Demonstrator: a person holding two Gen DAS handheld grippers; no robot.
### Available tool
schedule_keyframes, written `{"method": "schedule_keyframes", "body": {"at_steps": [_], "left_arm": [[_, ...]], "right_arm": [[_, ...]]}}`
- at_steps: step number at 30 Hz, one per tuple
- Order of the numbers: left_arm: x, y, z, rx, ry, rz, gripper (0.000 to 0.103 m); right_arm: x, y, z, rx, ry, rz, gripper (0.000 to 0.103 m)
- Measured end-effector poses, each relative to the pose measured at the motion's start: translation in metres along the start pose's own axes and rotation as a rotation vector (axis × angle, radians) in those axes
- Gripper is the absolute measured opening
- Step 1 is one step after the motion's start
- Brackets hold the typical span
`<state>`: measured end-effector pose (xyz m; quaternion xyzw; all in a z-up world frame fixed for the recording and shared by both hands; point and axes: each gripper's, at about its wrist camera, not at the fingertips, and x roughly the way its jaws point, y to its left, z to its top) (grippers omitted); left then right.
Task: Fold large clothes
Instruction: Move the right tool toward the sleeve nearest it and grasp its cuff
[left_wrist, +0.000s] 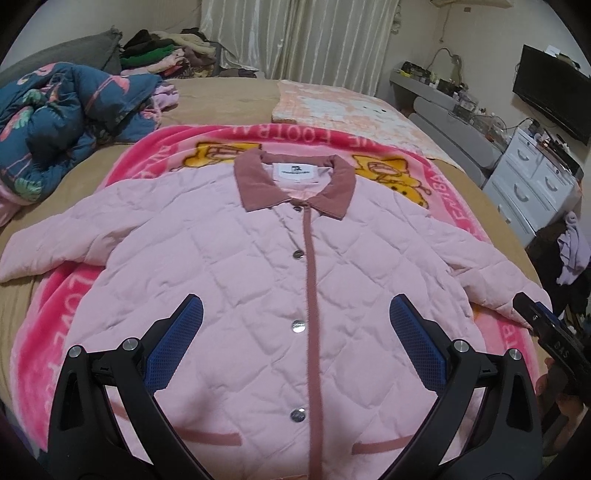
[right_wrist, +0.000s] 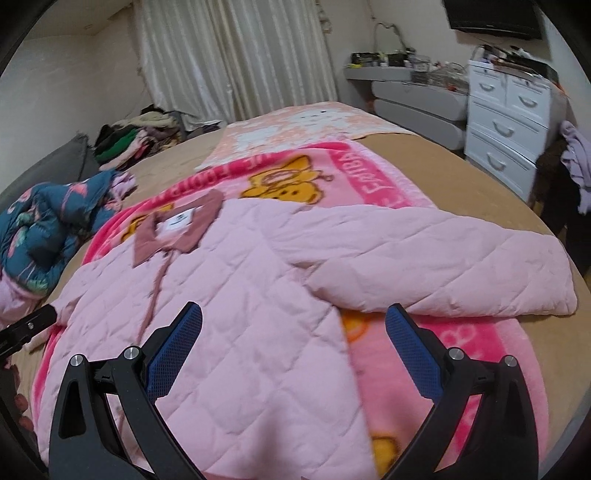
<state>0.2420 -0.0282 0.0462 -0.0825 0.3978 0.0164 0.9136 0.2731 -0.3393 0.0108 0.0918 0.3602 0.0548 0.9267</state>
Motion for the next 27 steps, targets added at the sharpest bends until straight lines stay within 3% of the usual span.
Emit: {"method": "schedule_keyframes", "body": {"at_steps": [12, 27], "left_arm": [[0.038, -0.031, 0.007, 0.032, 0.049, -0.020, 0.094], [0.080, -0.060, 0.009, 0.075, 0.111, -0.006, 0.094]], "right_arm": [[0.021, -0.063, 0.006, 0.109, 0.004, -0.112, 0.099], [0.035, -0.163, -0.011, 0.328, 0.046, -0.248, 0.099]]}}
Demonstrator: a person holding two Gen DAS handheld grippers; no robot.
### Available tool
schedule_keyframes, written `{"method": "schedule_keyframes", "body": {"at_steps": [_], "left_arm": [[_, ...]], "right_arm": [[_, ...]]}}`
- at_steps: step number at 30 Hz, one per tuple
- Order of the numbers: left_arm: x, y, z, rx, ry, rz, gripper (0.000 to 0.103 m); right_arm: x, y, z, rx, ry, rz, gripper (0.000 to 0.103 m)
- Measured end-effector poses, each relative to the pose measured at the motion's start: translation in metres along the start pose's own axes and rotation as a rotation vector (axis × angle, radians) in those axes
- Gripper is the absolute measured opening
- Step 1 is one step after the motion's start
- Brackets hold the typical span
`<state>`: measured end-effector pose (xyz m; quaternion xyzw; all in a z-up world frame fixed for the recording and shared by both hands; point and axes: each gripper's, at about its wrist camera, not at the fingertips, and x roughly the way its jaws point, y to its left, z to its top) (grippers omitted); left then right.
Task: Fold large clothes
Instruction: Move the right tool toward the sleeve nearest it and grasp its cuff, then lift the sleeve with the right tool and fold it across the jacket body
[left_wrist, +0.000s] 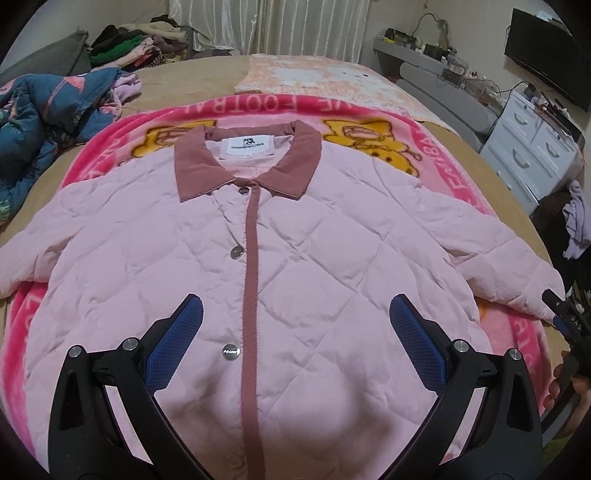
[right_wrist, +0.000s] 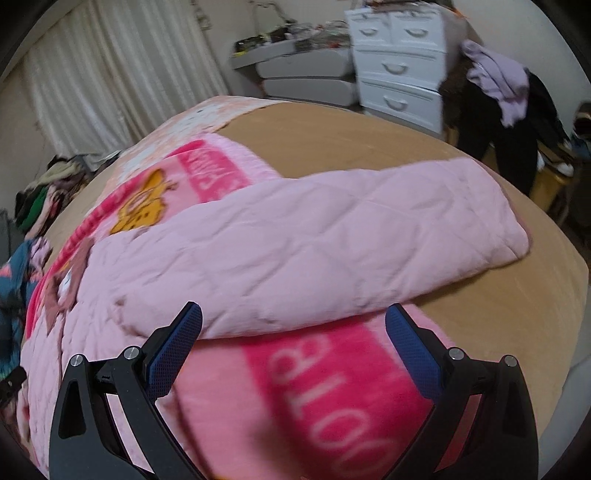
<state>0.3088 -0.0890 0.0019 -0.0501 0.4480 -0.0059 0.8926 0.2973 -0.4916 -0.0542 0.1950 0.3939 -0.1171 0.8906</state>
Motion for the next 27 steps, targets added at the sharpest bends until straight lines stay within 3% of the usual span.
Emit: {"method": "schedule_keyframes", "body": {"at_steps": [11, 17, 21, 24, 26, 27], "left_arm": [[0.024, -0.005, 0.010, -0.015, 0.041, 0.017, 0.094], [0.026, -0.012, 0.018, -0.026, 0.052, 0.027, 0.094], [0.028, -0.012, 0.025, -0.086, 0.089, 0.013, 0.094], [0.022, -0.012, 0.031, -0.100, 0.092, 0.066, 0.094], [0.016, -0.013, 0.034, -0.100, 0.096, 0.101, 0.094], [0.013, -0.012, 0.035, -0.104, 0.097, 0.105, 0.094]], "right_arm": [[0.034, -0.074, 0.009, 0.267, 0.069, -0.013, 0.099], [0.056, -0.109, 0.019, 0.374, 0.054, -0.047, 0.099], [0.068, -0.128, 0.032, 0.427, 0.054, -0.017, 0.099], [0.074, -0.135, 0.040, 0.429, 0.055, 0.034, 0.099], [0.077, -0.138, 0.044, 0.418, 0.026, 0.056, 0.092], [0.079, -0.139, 0.045, 0.404, 0.015, 0.060, 0.082]]}}
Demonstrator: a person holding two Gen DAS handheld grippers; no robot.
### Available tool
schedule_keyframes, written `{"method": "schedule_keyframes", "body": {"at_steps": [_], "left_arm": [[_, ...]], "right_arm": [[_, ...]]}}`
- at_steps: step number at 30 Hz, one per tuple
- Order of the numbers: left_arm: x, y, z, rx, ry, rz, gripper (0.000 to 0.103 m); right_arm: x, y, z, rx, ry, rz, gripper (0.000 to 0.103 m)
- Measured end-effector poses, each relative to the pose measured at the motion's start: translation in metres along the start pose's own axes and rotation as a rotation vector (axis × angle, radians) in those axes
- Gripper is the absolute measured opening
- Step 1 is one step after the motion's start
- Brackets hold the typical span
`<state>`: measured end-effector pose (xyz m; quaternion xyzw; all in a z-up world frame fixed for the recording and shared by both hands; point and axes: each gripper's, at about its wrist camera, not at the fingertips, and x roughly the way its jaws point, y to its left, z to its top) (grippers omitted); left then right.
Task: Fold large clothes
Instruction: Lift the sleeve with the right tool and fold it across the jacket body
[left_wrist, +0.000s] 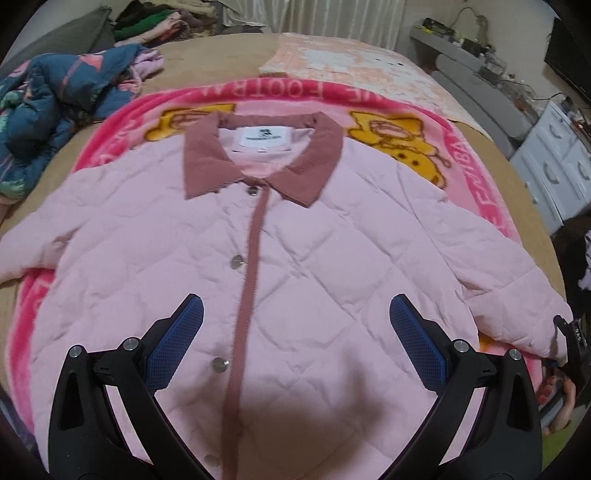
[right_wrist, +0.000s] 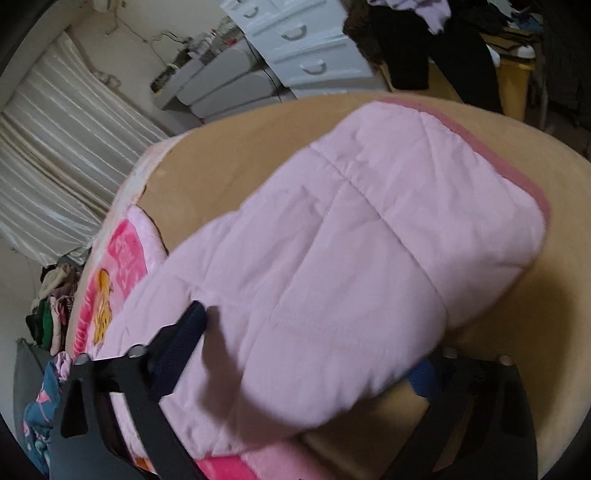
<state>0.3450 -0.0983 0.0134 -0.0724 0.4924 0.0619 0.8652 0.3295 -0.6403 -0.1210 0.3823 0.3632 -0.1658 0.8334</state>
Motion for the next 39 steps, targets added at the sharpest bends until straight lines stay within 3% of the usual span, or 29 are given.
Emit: {"method": "schedule_keyframes", "body": {"at_steps": [1, 2, 4, 7, 15, 27, 35, 39], "left_arm": [[-0.006, 0.003, -0.001, -0.007, -0.006, 0.006, 0.094], [-0.012, 0.006, -0.002, -0.010, -0.012, 0.018, 0.094], [-0.019, 0.013, -0.004, -0.009, -0.014, 0.031, 0.094], [-0.032, 0.027, -0.007, -0.011, -0.029, 0.024, 0.094], [-0.045, 0.067, -0.004, 0.014, -0.092, -0.016, 0.094], [-0.047, 0.089, 0.040, 0.092, -0.191, -0.081, 0.094], [-0.031, 0.106, 0.063, 0.076, -0.150, -0.160, 0.094], [-0.032, 0.120, 0.067, 0.067, -0.157, -0.163, 0.094]], "right_arm": [[0.002, -0.001, 0.003, -0.017, -0.010, 0.008, 0.065], [0.004, -0.001, 0.005, -0.035, -0.019, 0.018, 0.057], [0.007, 0.000, 0.005, -0.061, -0.020, 0.068, 0.032], [-0.005, 0.019, 0.004, -0.142, -0.069, 0.095, 0.018], [-0.063, 0.085, 0.010, -0.264, -0.194, 0.143, 0.015], [-0.117, 0.212, -0.007, -0.463, -0.291, 0.157, 0.015], [-0.129, 0.274, -0.042, -0.547, -0.310, 0.195, 0.014], [-0.136, 0.305, -0.062, -0.589, -0.318, 0.234, 0.014]]}}
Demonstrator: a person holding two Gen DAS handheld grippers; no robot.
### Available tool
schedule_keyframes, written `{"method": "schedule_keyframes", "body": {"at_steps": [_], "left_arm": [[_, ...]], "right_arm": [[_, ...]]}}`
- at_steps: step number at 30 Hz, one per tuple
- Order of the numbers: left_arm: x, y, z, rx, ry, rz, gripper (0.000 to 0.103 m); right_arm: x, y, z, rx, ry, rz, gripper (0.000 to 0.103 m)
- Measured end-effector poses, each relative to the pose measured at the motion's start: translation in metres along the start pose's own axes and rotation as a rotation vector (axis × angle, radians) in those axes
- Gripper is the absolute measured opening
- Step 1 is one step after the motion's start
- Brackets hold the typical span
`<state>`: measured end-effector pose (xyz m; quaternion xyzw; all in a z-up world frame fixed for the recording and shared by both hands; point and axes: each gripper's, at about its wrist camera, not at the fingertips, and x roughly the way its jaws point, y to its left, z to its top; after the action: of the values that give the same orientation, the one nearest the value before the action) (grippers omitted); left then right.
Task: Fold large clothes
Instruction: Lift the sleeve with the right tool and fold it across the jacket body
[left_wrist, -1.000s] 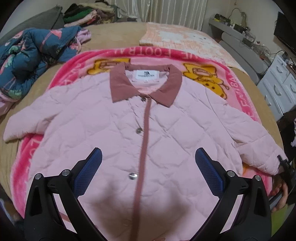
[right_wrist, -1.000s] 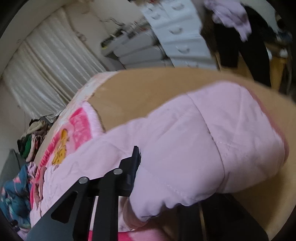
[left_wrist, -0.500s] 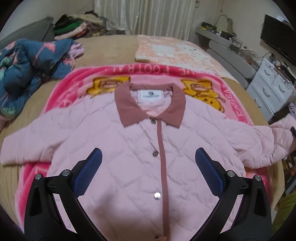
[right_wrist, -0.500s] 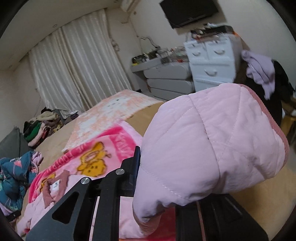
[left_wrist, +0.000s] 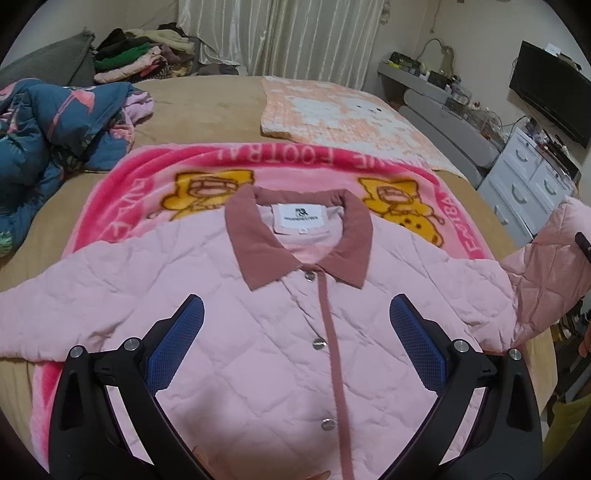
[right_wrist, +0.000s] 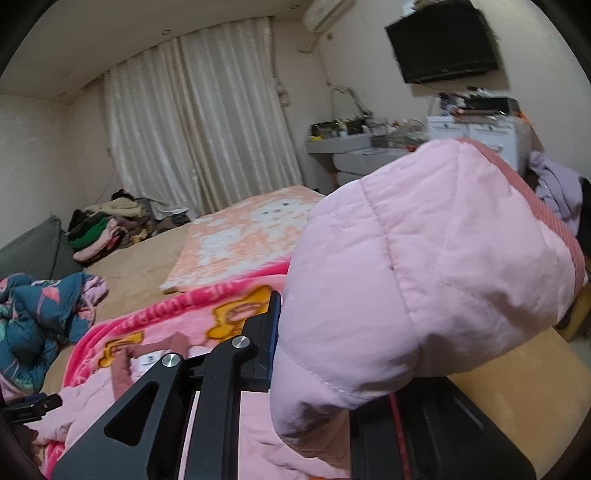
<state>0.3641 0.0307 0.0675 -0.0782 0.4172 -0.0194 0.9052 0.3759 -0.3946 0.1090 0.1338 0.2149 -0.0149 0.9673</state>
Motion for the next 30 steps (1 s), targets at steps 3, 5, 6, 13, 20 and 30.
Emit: {"method": "schedule_keyframes", "body": {"at_steps": [3, 5, 6, 13, 20, 30], "left_arm": [[-0.005, 0.008, -0.001, -0.011, -0.004, 0.001, 0.094], [-0.008, 0.013, -0.004, -0.009, -0.009, 0.022, 0.094], [-0.010, 0.015, -0.005, -0.010, -0.014, 0.032, 0.094], [-0.027, 0.036, -0.008, -0.057, -0.032, -0.007, 0.094], [-0.035, 0.066, -0.013, -0.106, -0.059, -0.023, 0.094], [-0.028, 0.082, -0.011, -0.141, -0.043, -0.069, 0.094]], "right_arm": [[-0.002, 0.027, 0.000, -0.007, -0.012, 0.042, 0.014], [-0.002, 0.039, -0.001, -0.014, -0.005, 0.064, 0.014], [-0.002, 0.047, -0.001, -0.026, -0.001, 0.074, 0.014], [-0.011, 0.092, -0.001, -0.079, -0.009, 0.155, 0.014], [-0.007, 0.126, -0.009, -0.090, 0.005, 0.198, 0.014], [-0.003, 0.164, -0.026, -0.124, 0.017, 0.234, 0.014]]}}
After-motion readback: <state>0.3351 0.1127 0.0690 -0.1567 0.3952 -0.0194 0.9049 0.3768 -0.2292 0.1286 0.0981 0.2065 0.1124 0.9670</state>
